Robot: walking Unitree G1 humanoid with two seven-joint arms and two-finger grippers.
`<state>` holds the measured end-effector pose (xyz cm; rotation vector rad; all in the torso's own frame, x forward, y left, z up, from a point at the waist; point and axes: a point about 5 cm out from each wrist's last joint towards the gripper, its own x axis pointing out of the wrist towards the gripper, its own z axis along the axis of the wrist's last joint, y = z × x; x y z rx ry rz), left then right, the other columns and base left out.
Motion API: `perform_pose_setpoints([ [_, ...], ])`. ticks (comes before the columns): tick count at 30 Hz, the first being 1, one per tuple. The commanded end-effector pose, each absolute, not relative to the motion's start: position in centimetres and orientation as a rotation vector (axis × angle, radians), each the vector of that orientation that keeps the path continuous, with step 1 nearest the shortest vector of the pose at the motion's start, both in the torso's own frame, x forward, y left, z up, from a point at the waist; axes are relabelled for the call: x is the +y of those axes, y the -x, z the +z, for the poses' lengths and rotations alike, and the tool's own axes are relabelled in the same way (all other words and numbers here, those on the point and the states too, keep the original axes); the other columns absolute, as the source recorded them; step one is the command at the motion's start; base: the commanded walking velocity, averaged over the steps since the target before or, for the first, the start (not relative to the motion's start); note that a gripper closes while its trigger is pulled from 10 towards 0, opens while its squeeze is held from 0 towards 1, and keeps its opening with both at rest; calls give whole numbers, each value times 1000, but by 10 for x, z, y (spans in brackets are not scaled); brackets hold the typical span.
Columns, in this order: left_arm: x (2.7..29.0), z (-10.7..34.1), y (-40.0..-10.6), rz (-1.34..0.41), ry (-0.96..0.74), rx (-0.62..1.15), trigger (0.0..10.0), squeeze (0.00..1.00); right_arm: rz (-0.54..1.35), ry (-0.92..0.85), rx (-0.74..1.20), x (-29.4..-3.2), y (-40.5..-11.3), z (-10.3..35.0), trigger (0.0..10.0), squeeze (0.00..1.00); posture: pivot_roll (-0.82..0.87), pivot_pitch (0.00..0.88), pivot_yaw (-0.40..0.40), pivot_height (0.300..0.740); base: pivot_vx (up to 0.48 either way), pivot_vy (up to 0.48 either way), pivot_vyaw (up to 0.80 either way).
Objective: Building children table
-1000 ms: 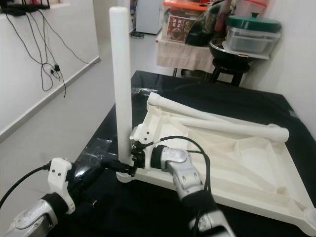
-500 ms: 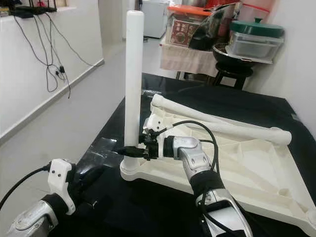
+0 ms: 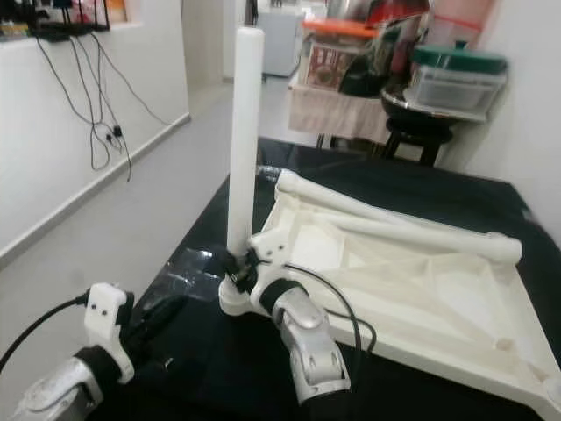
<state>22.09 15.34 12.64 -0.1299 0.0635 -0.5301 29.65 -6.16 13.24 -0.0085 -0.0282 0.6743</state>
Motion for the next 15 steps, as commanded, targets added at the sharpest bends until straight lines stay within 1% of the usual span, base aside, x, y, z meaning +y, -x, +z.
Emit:
perform_pose_setpoints([
  [1,151,125,-222,-556,129,79,10000,0,706,42,82,-62,-296,113,0,0,96,0,-81,740,0,0,0],
  [2,151,124,-223,-561,128,81,10000,0,692,4,117,-65,-300,109,0,0,94,0,-81,740,0,0,0],
  [4,151,124,-223,-562,128,81,10000,0,704,17,132,-64,-299,107,0,0,93,0,-81,740,0,0,0],
  [5,151,124,-223,-557,128,78,10000,0,718,30,141,-62,-298,107,10000,0,98,0,-82,740,0,0,0],
  [6,150,124,-223,-550,127,75,10000,0,716,33,151,-61,-297,107,10000,47,97,0,-81,740,0,0,0],
  [8,150,125,-223,-545,126,72,10000,0,710,31,155,-61,-297,107,10000,47,97,0,-82,740,0,0,0],
  [9,150,125,-223,-541,127,71,10000,0,763,7,143,-57,-295,113,10000,1000,103,0,-82,740,0,0,0],
  [12,149,125,-224,-540,128,71,10000,0,804,-8,133,-55,-294,117,10000,1000,103,0,-82,740,0,0,0],
  [13,149,125,-224,-542,129,71,10000,0,873,5,102,-55,-295,124,10000,1000,107,0,-86,740,0,0,0],
  [14,149,125,-224,-542,129,71,10000,0,873,5,102,-55,-295,124,10000,1000,107,0,-86,740,0,0,0],
  [15,149,124,-224,-544,131,71,10000,0,950,42,77,-58,-299,131,10000,1000,110,0,-89,740,0,0,0],
])
